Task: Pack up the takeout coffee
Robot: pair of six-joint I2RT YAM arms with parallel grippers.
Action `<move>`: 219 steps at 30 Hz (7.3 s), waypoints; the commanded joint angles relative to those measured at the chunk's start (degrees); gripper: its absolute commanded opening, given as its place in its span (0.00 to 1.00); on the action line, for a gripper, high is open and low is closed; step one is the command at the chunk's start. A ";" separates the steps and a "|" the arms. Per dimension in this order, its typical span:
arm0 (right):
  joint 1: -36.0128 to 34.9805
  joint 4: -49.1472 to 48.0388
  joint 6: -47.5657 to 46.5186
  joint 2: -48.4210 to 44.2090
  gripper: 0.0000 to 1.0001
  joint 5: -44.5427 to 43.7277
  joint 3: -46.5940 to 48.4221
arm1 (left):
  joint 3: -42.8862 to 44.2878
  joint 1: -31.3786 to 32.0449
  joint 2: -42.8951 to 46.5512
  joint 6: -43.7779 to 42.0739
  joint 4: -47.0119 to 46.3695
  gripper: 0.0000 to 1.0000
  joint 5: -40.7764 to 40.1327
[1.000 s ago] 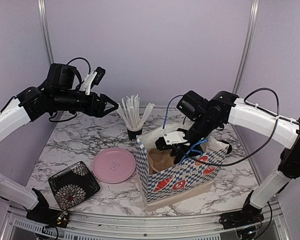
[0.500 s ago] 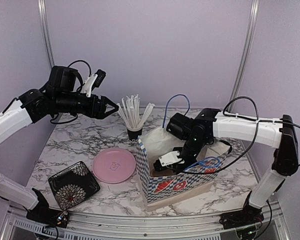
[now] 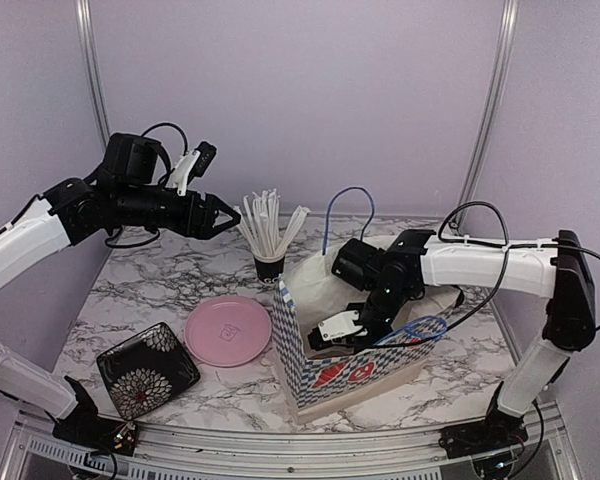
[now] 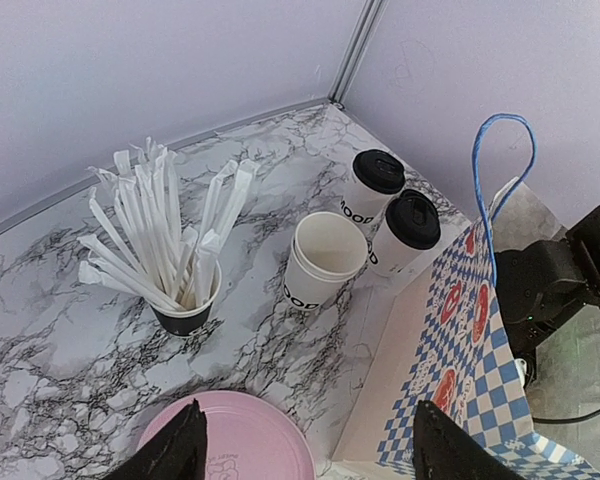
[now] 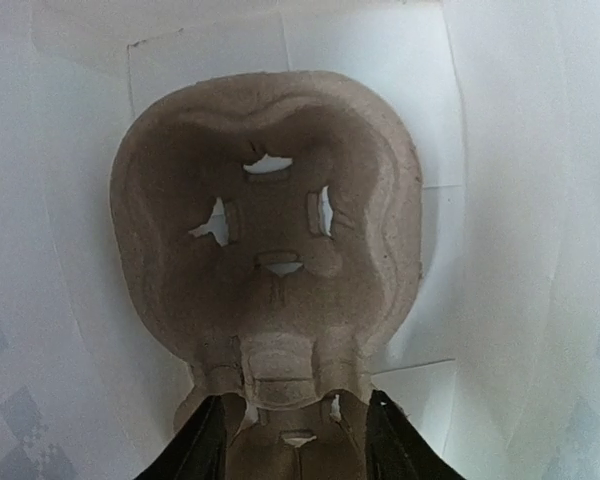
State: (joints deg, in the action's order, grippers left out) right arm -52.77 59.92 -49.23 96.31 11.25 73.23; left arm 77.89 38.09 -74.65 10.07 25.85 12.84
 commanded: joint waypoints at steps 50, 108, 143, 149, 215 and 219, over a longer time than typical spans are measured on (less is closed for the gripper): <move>46.61 -10.69 10.21 -9.06 0.94 10.66 17.24 | 29.84 21.15 -26.56 -14.86 24.27 0.00 -1.81; 34.85 7.78 2.11 5.15 0.72 2.13 19.89 | 21.49 19.22 -18.86 -13.77 31.19 0.00 -2.88; 33.01 9.34 3.06 9.77 0.70 -2.40 19.55 | 20.95 19.22 -19.89 -14.44 31.20 0.00 -1.36; 32.83 9.55 3.45 6.92 0.64 -2.77 18.96 | 23.00 19.22 -21.59 -14.91 31.07 0.00 -0.78; 15.59 12.61 -4.87 -13.37 0.54 8.27 29.81 | 50.60 16.13 -39.51 -18.87 25.22 0.00 1.49; 12.76 13.69 -4.64 -9.77 0.52 3.16 31.16 | 49.38 16.14 -39.26 -18.91 25.22 0.00 2.11</move>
State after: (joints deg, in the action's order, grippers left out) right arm -37.41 74.32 -55.35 84.14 22.04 102.48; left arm 127.55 54.33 -114.50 -9.23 52.27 13.08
